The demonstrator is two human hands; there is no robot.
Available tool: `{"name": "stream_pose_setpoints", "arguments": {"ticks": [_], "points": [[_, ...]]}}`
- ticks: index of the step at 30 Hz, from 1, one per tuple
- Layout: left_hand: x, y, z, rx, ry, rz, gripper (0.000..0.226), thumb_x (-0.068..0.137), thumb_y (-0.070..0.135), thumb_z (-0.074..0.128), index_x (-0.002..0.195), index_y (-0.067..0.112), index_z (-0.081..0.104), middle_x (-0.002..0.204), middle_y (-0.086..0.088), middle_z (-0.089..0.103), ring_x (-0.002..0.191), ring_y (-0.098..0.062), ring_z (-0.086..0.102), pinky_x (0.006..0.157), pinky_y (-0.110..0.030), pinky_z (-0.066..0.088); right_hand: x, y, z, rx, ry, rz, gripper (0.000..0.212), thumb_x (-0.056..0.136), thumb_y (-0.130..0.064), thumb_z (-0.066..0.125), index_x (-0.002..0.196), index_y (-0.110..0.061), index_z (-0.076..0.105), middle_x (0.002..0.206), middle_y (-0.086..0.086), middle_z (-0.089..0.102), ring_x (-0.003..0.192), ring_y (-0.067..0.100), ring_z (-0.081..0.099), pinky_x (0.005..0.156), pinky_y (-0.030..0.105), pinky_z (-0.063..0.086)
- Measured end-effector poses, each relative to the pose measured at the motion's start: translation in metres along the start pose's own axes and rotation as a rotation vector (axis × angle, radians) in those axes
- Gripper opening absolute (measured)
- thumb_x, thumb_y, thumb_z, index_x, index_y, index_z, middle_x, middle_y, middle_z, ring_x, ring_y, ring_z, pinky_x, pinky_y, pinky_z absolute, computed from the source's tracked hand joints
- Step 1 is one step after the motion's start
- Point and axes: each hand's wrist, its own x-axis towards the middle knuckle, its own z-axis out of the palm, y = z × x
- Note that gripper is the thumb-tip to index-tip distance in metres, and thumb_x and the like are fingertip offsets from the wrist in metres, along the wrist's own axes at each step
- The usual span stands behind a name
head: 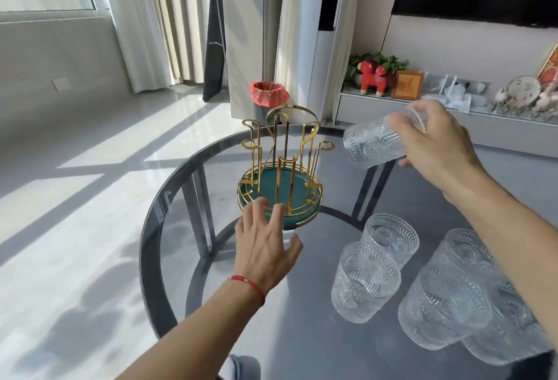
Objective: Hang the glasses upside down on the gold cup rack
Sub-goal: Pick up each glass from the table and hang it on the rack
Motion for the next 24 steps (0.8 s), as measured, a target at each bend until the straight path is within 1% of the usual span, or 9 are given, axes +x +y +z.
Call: {"name": "stream_pose_setpoints", "arguments": {"ticks": [2, 4, 8, 12, 15, 18, 20, 23, 24], "points": [[-0.002, -0.009, 0.011, 0.107, -0.101, 0.002, 0.062, 0.091, 0.054, 0.052, 0.149, 0.035, 0.037, 0.155, -0.016, 0.028, 0.146, -0.037, 0.02, 0.115, -0.054, 0.03, 0.022, -0.014, 0.004, 0.052, 0.06, -0.003, 0.06, 0.086, -0.063, 0.05, 0.135, -0.03, 0.053, 0.125, -0.011, 0.061, 0.095, 0.031, 0.074, 0.092, 0.045, 0.056], [-0.004, -0.017, 0.02, 0.168, -0.161, 0.018, 0.067, 0.094, 0.062, 0.041, 0.156, 0.048, 0.018, 0.165, -0.016, 0.011, 0.153, -0.04, 0.004, 0.121, -0.058, 0.017, 0.044, -0.034, 0.014, 0.144, 0.093, -0.031, 0.054, 0.085, -0.057, 0.052, 0.132, -0.029, 0.056, 0.109, -0.016, 0.058, 0.09, 0.026, 0.075, 0.086, 0.045, 0.059], [-0.004, -0.021, 0.028, 0.174, -0.167, 0.011, 0.069, 0.094, 0.067, 0.03, 0.155, 0.054, 0.0, 0.17, -0.017, -0.003, 0.154, -0.043, -0.01, 0.124, -0.06, 0.006, 0.087, -0.072, 0.048, 0.238, 0.02, -0.12, 0.053, 0.086, -0.045, 0.062, 0.132, -0.018, 0.063, 0.118, -0.002, 0.064, 0.107, 0.03, 0.068, 0.09, 0.05, 0.059], [-0.004, -0.022, 0.033, 0.156, -0.141, 0.005, 0.069, 0.095, 0.065, 0.028, 0.155, 0.054, -0.004, 0.17, -0.019, -0.007, 0.153, -0.043, -0.017, 0.124, -0.062, 0.003, 0.112, -0.104, 0.087, 0.098, -0.201, -0.167, 0.062, 0.082, -0.04, 0.074, 0.138, -0.013, 0.063, 0.14, 0.008, 0.062, 0.111, 0.027, 0.068, 0.089, 0.047, 0.061], [-0.005, -0.022, 0.034, 0.153, -0.119, 0.019, 0.068, 0.095, 0.063, 0.028, 0.155, 0.053, -0.001, 0.17, -0.02, -0.005, 0.153, -0.043, -0.016, 0.124, -0.062, 0.005, 0.121, -0.116, 0.111, -0.022, -0.291, -0.172, 0.056, 0.077, -0.033, 0.084, 0.12, 0.0, 0.069, 0.125, 0.017, 0.066, 0.09, 0.029, 0.073, 0.074, 0.047, 0.065], [-0.007, -0.022, 0.034, 0.151, -0.103, 0.024, 0.068, 0.096, 0.06, 0.029, 0.156, 0.052, 0.0, 0.17, -0.02, -0.005, 0.153, -0.043, -0.015, 0.123, -0.061, 0.004, 0.127, -0.116, 0.127, -0.096, -0.414, -0.187, 0.049, 0.07, -0.031, 0.091, 0.111, -0.012, 0.071, 0.11, 0.004, 0.059, 0.082, 0.02, 0.067, 0.062, 0.034, 0.061], [-0.007, -0.021, 0.034, 0.149, -0.106, 0.025, 0.068, 0.097, 0.06, 0.028, 0.156, 0.052, -0.004, 0.169, -0.02, -0.008, 0.153, -0.042, -0.018, 0.123, -0.061, 0.001, 0.133, -0.114, 0.133, -0.105, -0.488, -0.169, 0.056, 0.068, -0.03, 0.092, 0.117, -0.015, 0.071, 0.111, 0.002, 0.059, 0.084, 0.018, 0.065, 0.062, 0.034, 0.061], [-0.006, -0.02, 0.035, 0.146, -0.102, 0.023, 0.068, 0.097, 0.059, 0.028, 0.156, 0.051, -0.005, 0.169, -0.02, -0.01, 0.152, -0.042, -0.02, 0.122, -0.061, 0.0, 0.141, -0.111, 0.139, -0.062, -0.614, -0.099, 0.058, 0.067, -0.024, 0.095, 0.119, -0.019, 0.072, 0.106, 0.003, 0.063, 0.094, 0.028, 0.072, 0.076, 0.046, 0.066], [-0.006, -0.02, 0.035, 0.145, -0.101, 0.023, 0.068, 0.097, 0.058, 0.029, 0.156, 0.051, -0.004, 0.169, -0.02, -0.01, 0.152, -0.043, -0.02, 0.122, -0.062, 0.0, 0.143, -0.111, 0.14, -0.049, -0.659, -0.084, 0.06, 0.064, -0.021, 0.096, 0.119, -0.02, 0.072, 0.105, 0.003, 0.063, 0.095, 0.026, 0.072, 0.073, 0.044, 0.066]]}}
